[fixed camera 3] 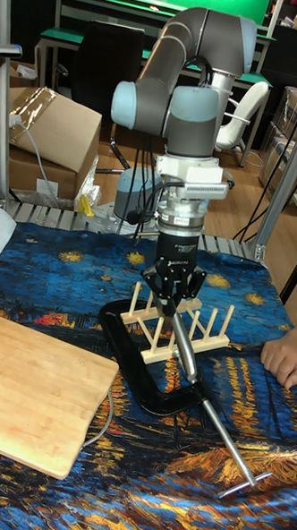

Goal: Put the knife on the knife rack

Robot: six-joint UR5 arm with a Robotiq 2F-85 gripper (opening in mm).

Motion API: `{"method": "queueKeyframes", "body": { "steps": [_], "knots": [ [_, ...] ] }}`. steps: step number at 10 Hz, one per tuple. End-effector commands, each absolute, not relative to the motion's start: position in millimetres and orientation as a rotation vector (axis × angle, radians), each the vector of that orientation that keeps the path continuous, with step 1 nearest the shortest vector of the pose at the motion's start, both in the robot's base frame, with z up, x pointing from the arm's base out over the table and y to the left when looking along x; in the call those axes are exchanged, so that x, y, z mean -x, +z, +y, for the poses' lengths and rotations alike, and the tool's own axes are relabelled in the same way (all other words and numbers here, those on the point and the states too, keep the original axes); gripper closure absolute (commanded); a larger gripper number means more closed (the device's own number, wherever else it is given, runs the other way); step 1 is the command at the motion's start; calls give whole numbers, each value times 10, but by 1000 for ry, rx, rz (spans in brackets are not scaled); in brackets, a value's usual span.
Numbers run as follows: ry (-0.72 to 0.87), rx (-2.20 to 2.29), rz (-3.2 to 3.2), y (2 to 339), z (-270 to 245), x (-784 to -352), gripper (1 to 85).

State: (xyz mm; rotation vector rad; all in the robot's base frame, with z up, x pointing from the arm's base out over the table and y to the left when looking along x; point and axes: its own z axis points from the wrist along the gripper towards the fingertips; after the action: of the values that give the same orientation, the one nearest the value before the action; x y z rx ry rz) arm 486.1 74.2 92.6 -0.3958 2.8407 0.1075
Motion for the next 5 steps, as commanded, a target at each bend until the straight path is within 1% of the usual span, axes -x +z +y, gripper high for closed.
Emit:
{"method": "queueKeyframes", "body": {
  "steps": [1,4,5],
  "knots": [
    [116,376,2830,826,752,-4905,847],
    [114,369,2843,673,773,-4880,847],
    [62,364,2863,658,673,-4848,847]
  ]
}}
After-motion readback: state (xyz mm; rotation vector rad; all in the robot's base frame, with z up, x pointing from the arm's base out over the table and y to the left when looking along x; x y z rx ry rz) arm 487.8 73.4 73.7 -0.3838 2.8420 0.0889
